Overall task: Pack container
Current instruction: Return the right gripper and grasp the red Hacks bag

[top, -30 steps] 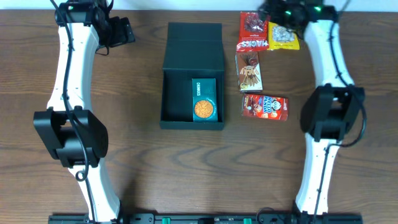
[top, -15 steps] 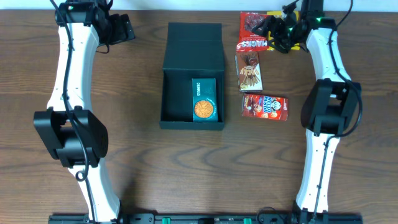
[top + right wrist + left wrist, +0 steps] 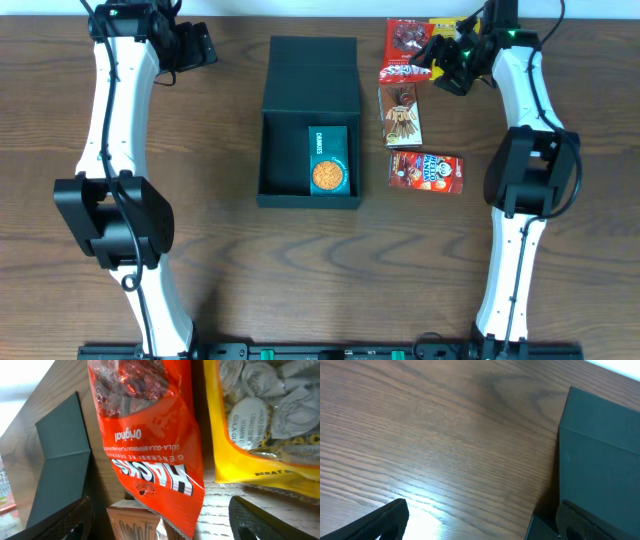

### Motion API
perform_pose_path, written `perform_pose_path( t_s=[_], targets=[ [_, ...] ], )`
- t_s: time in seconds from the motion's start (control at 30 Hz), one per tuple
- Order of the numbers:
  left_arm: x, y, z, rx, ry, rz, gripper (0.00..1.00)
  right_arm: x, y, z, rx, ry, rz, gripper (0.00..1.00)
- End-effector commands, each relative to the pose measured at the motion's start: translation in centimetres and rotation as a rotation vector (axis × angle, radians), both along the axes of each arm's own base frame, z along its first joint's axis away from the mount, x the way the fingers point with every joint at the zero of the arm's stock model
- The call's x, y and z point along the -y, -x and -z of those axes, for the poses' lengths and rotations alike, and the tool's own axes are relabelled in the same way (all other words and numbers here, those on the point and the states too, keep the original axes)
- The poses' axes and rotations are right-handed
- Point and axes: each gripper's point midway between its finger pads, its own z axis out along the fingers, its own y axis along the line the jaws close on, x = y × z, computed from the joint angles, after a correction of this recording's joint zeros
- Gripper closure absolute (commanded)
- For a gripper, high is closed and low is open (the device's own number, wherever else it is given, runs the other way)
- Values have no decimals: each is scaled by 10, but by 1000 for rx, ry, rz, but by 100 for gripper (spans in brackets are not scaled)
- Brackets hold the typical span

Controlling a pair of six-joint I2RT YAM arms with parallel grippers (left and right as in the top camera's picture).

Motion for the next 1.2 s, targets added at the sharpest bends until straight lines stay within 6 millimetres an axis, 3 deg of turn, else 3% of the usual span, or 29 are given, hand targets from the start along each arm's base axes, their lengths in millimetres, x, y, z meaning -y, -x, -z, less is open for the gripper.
perform_pose_path(
  t_s=[0.0,0.33,0.67,0.97,1.07,1.17],
  targets=[
    [-1,-3,-7,20,5,-9,4,2,-1,13,-15,3,12,14],
    [-1,-3,-7,19,5,-8,5,-7,0,42,-70,-53,34,30],
    [-1,-3,-7,19,5,-8,5,-7,-10,39,-34,-62,51,98],
    [-1,-3,-7,19,5,-8,5,-30,-5,11,-11,-220,-27,99],
    [-1,-3,-7,19,5,-8,4,-30,-9,-11,39,-210,-41,99],
    [-1,-3,-7,19,5,-8,4,-32,-11,-46,122,-202,-81,99]
  ],
)
